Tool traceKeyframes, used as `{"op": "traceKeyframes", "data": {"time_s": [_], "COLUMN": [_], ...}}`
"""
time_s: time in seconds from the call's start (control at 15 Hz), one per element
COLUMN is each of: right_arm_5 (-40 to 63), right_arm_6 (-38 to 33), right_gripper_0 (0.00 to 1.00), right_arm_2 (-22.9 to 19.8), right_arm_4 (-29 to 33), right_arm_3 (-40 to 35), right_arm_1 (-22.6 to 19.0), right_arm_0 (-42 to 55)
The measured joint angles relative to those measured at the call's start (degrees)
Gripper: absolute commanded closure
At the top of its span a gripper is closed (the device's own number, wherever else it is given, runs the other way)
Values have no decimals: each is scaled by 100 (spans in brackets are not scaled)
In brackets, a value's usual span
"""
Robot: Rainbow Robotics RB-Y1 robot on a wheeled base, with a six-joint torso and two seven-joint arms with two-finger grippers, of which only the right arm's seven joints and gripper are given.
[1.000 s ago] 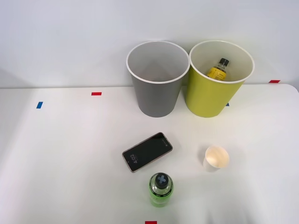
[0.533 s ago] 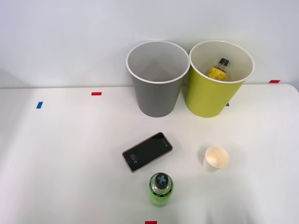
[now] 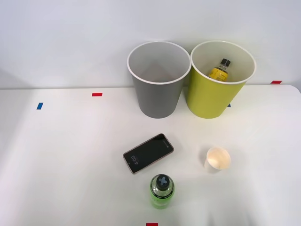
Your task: Put cans in the gray bin, plastic bottles in the light green bin
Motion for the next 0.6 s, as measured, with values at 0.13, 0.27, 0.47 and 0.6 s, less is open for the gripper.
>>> {"op": "traceKeyframes", "data": {"time_s": [0.13,0.27,0.47,0.6], "right_arm_5": [0,0,0,0], "right_arm_6": [0,0,0,0], "right_gripper_0": [0,0,0,0], "right_arm_2": [0,0,0,0], "right_arm_4": [0,0,0,0], "right_arm_3": [0,0,0,0], "right_arm_1": [0,0,0,0], "right_arm_0": [0,0,0,0]}}
